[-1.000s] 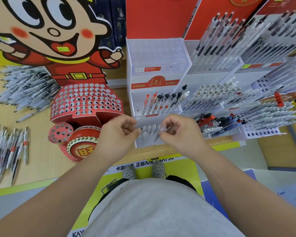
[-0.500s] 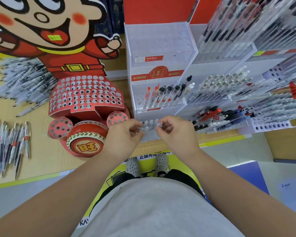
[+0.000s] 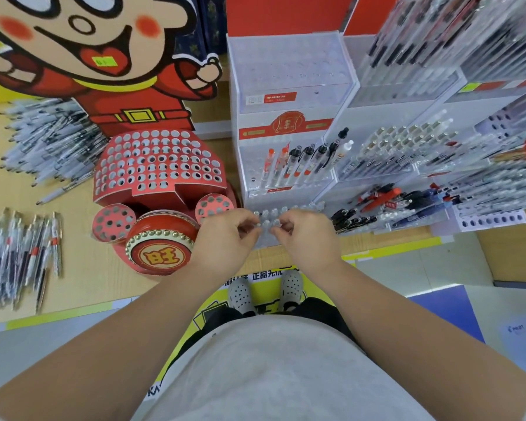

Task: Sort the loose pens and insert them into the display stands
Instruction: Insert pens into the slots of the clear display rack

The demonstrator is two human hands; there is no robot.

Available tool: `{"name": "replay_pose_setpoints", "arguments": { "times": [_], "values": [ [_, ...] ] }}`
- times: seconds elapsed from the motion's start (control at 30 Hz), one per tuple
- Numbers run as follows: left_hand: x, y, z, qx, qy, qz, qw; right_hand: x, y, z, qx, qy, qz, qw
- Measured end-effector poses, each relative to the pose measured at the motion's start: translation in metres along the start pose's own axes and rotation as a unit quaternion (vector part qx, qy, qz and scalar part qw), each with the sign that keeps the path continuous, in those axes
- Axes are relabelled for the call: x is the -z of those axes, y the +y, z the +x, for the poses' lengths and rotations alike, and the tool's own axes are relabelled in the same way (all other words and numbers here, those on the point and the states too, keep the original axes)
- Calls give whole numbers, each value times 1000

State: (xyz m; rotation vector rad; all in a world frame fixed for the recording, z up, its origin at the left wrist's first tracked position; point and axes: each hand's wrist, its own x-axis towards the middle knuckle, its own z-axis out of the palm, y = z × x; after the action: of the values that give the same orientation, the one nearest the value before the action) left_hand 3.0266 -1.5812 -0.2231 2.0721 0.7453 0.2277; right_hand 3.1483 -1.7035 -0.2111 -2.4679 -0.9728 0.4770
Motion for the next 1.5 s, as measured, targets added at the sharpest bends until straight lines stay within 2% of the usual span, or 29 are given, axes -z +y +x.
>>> {"name": "replay_pose_setpoints", "arguments": {
  "times": [0.23,0.43,0.7,0.9,1.3,1.5],
  "values": [
    [-7,4,-2,-37,31,65,997,0,0,-2,-15,4,-5,1000],
    [-14,11,2,-27,60,132,989,9,3,-3,3,-10,18,1000],
    [-22,16,0,-47,110,147,982,13,14,3,35,-45,35,998],
    [-18,10,-2,-94,111,191,971,14,21,10,63,-72,51,994],
    [-24,11,-7,-78,115,199,970,17,29,16,111,-86,58,988],
    [-18,12,-3,-112,111,226,961,13,32,16,120,-75,60,988]
  ]
}}
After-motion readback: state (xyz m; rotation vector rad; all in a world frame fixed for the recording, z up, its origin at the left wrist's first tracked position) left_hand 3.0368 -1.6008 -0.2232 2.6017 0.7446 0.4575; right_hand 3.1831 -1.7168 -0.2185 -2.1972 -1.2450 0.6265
